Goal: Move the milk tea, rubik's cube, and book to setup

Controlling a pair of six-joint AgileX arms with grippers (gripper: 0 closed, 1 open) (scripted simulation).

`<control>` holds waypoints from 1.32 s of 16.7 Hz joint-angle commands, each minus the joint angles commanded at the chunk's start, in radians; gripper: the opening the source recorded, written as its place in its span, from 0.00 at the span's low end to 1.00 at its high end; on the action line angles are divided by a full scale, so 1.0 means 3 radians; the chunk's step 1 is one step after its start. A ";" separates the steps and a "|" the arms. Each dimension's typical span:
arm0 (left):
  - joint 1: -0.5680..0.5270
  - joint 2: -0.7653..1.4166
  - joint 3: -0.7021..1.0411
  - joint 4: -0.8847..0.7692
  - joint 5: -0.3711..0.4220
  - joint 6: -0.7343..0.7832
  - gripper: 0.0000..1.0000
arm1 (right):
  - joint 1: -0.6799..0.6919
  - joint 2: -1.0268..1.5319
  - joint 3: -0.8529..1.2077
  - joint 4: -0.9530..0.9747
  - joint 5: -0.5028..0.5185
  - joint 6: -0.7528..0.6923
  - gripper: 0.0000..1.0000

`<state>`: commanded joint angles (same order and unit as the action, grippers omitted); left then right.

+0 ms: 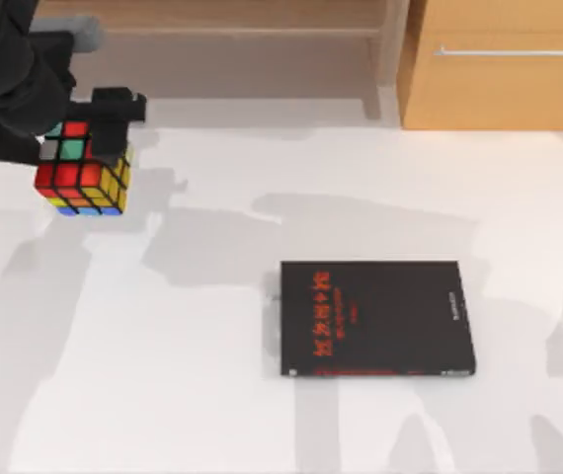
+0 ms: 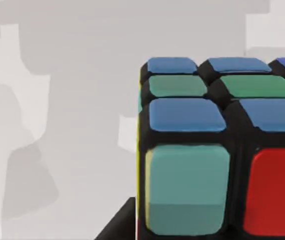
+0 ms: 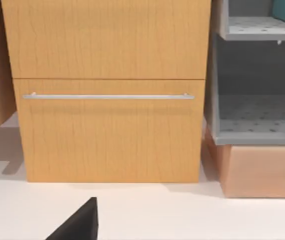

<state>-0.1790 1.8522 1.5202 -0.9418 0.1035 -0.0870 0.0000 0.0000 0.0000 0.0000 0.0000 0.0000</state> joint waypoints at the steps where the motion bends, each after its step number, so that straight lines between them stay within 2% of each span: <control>1: 0.0022 -0.0122 -0.0062 0.0204 0.0059 0.0085 0.00 | 0.0000 0.0000 0.0000 0.0000 0.0000 0.0000 1.00; 4: 0.0194 -0.0546 -0.0202 0.0998 0.0208 0.0276 0.00 | 0.0000 0.0000 0.0000 0.0000 0.0000 0.0000 1.00; 9: 0.0814 -0.1158 -0.0299 0.2579 0.0270 0.0294 0.00 | 0.0000 0.0000 0.0000 0.0000 0.0000 0.0000 1.00; 12: 0.1112 -0.1221 -0.0373 0.3188 0.0288 0.0282 0.00 | 0.0000 0.0000 0.0000 0.0000 0.0000 0.0000 1.00; 15: 0.1210 -0.1164 -0.0426 0.3484 0.0355 0.0327 0.00 | 0.0000 0.0000 0.0000 0.0000 0.0000 0.0000 1.00; 22: 0.1188 -0.1151 -0.0375 0.3555 0.0370 0.0337 0.00 | 0.0000 0.0000 0.0000 0.0000 0.0000 0.0000 1.00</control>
<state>0.1774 1.5070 1.4076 0.1247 0.2145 0.0140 0.0000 0.0000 0.0000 0.0000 0.0000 0.0000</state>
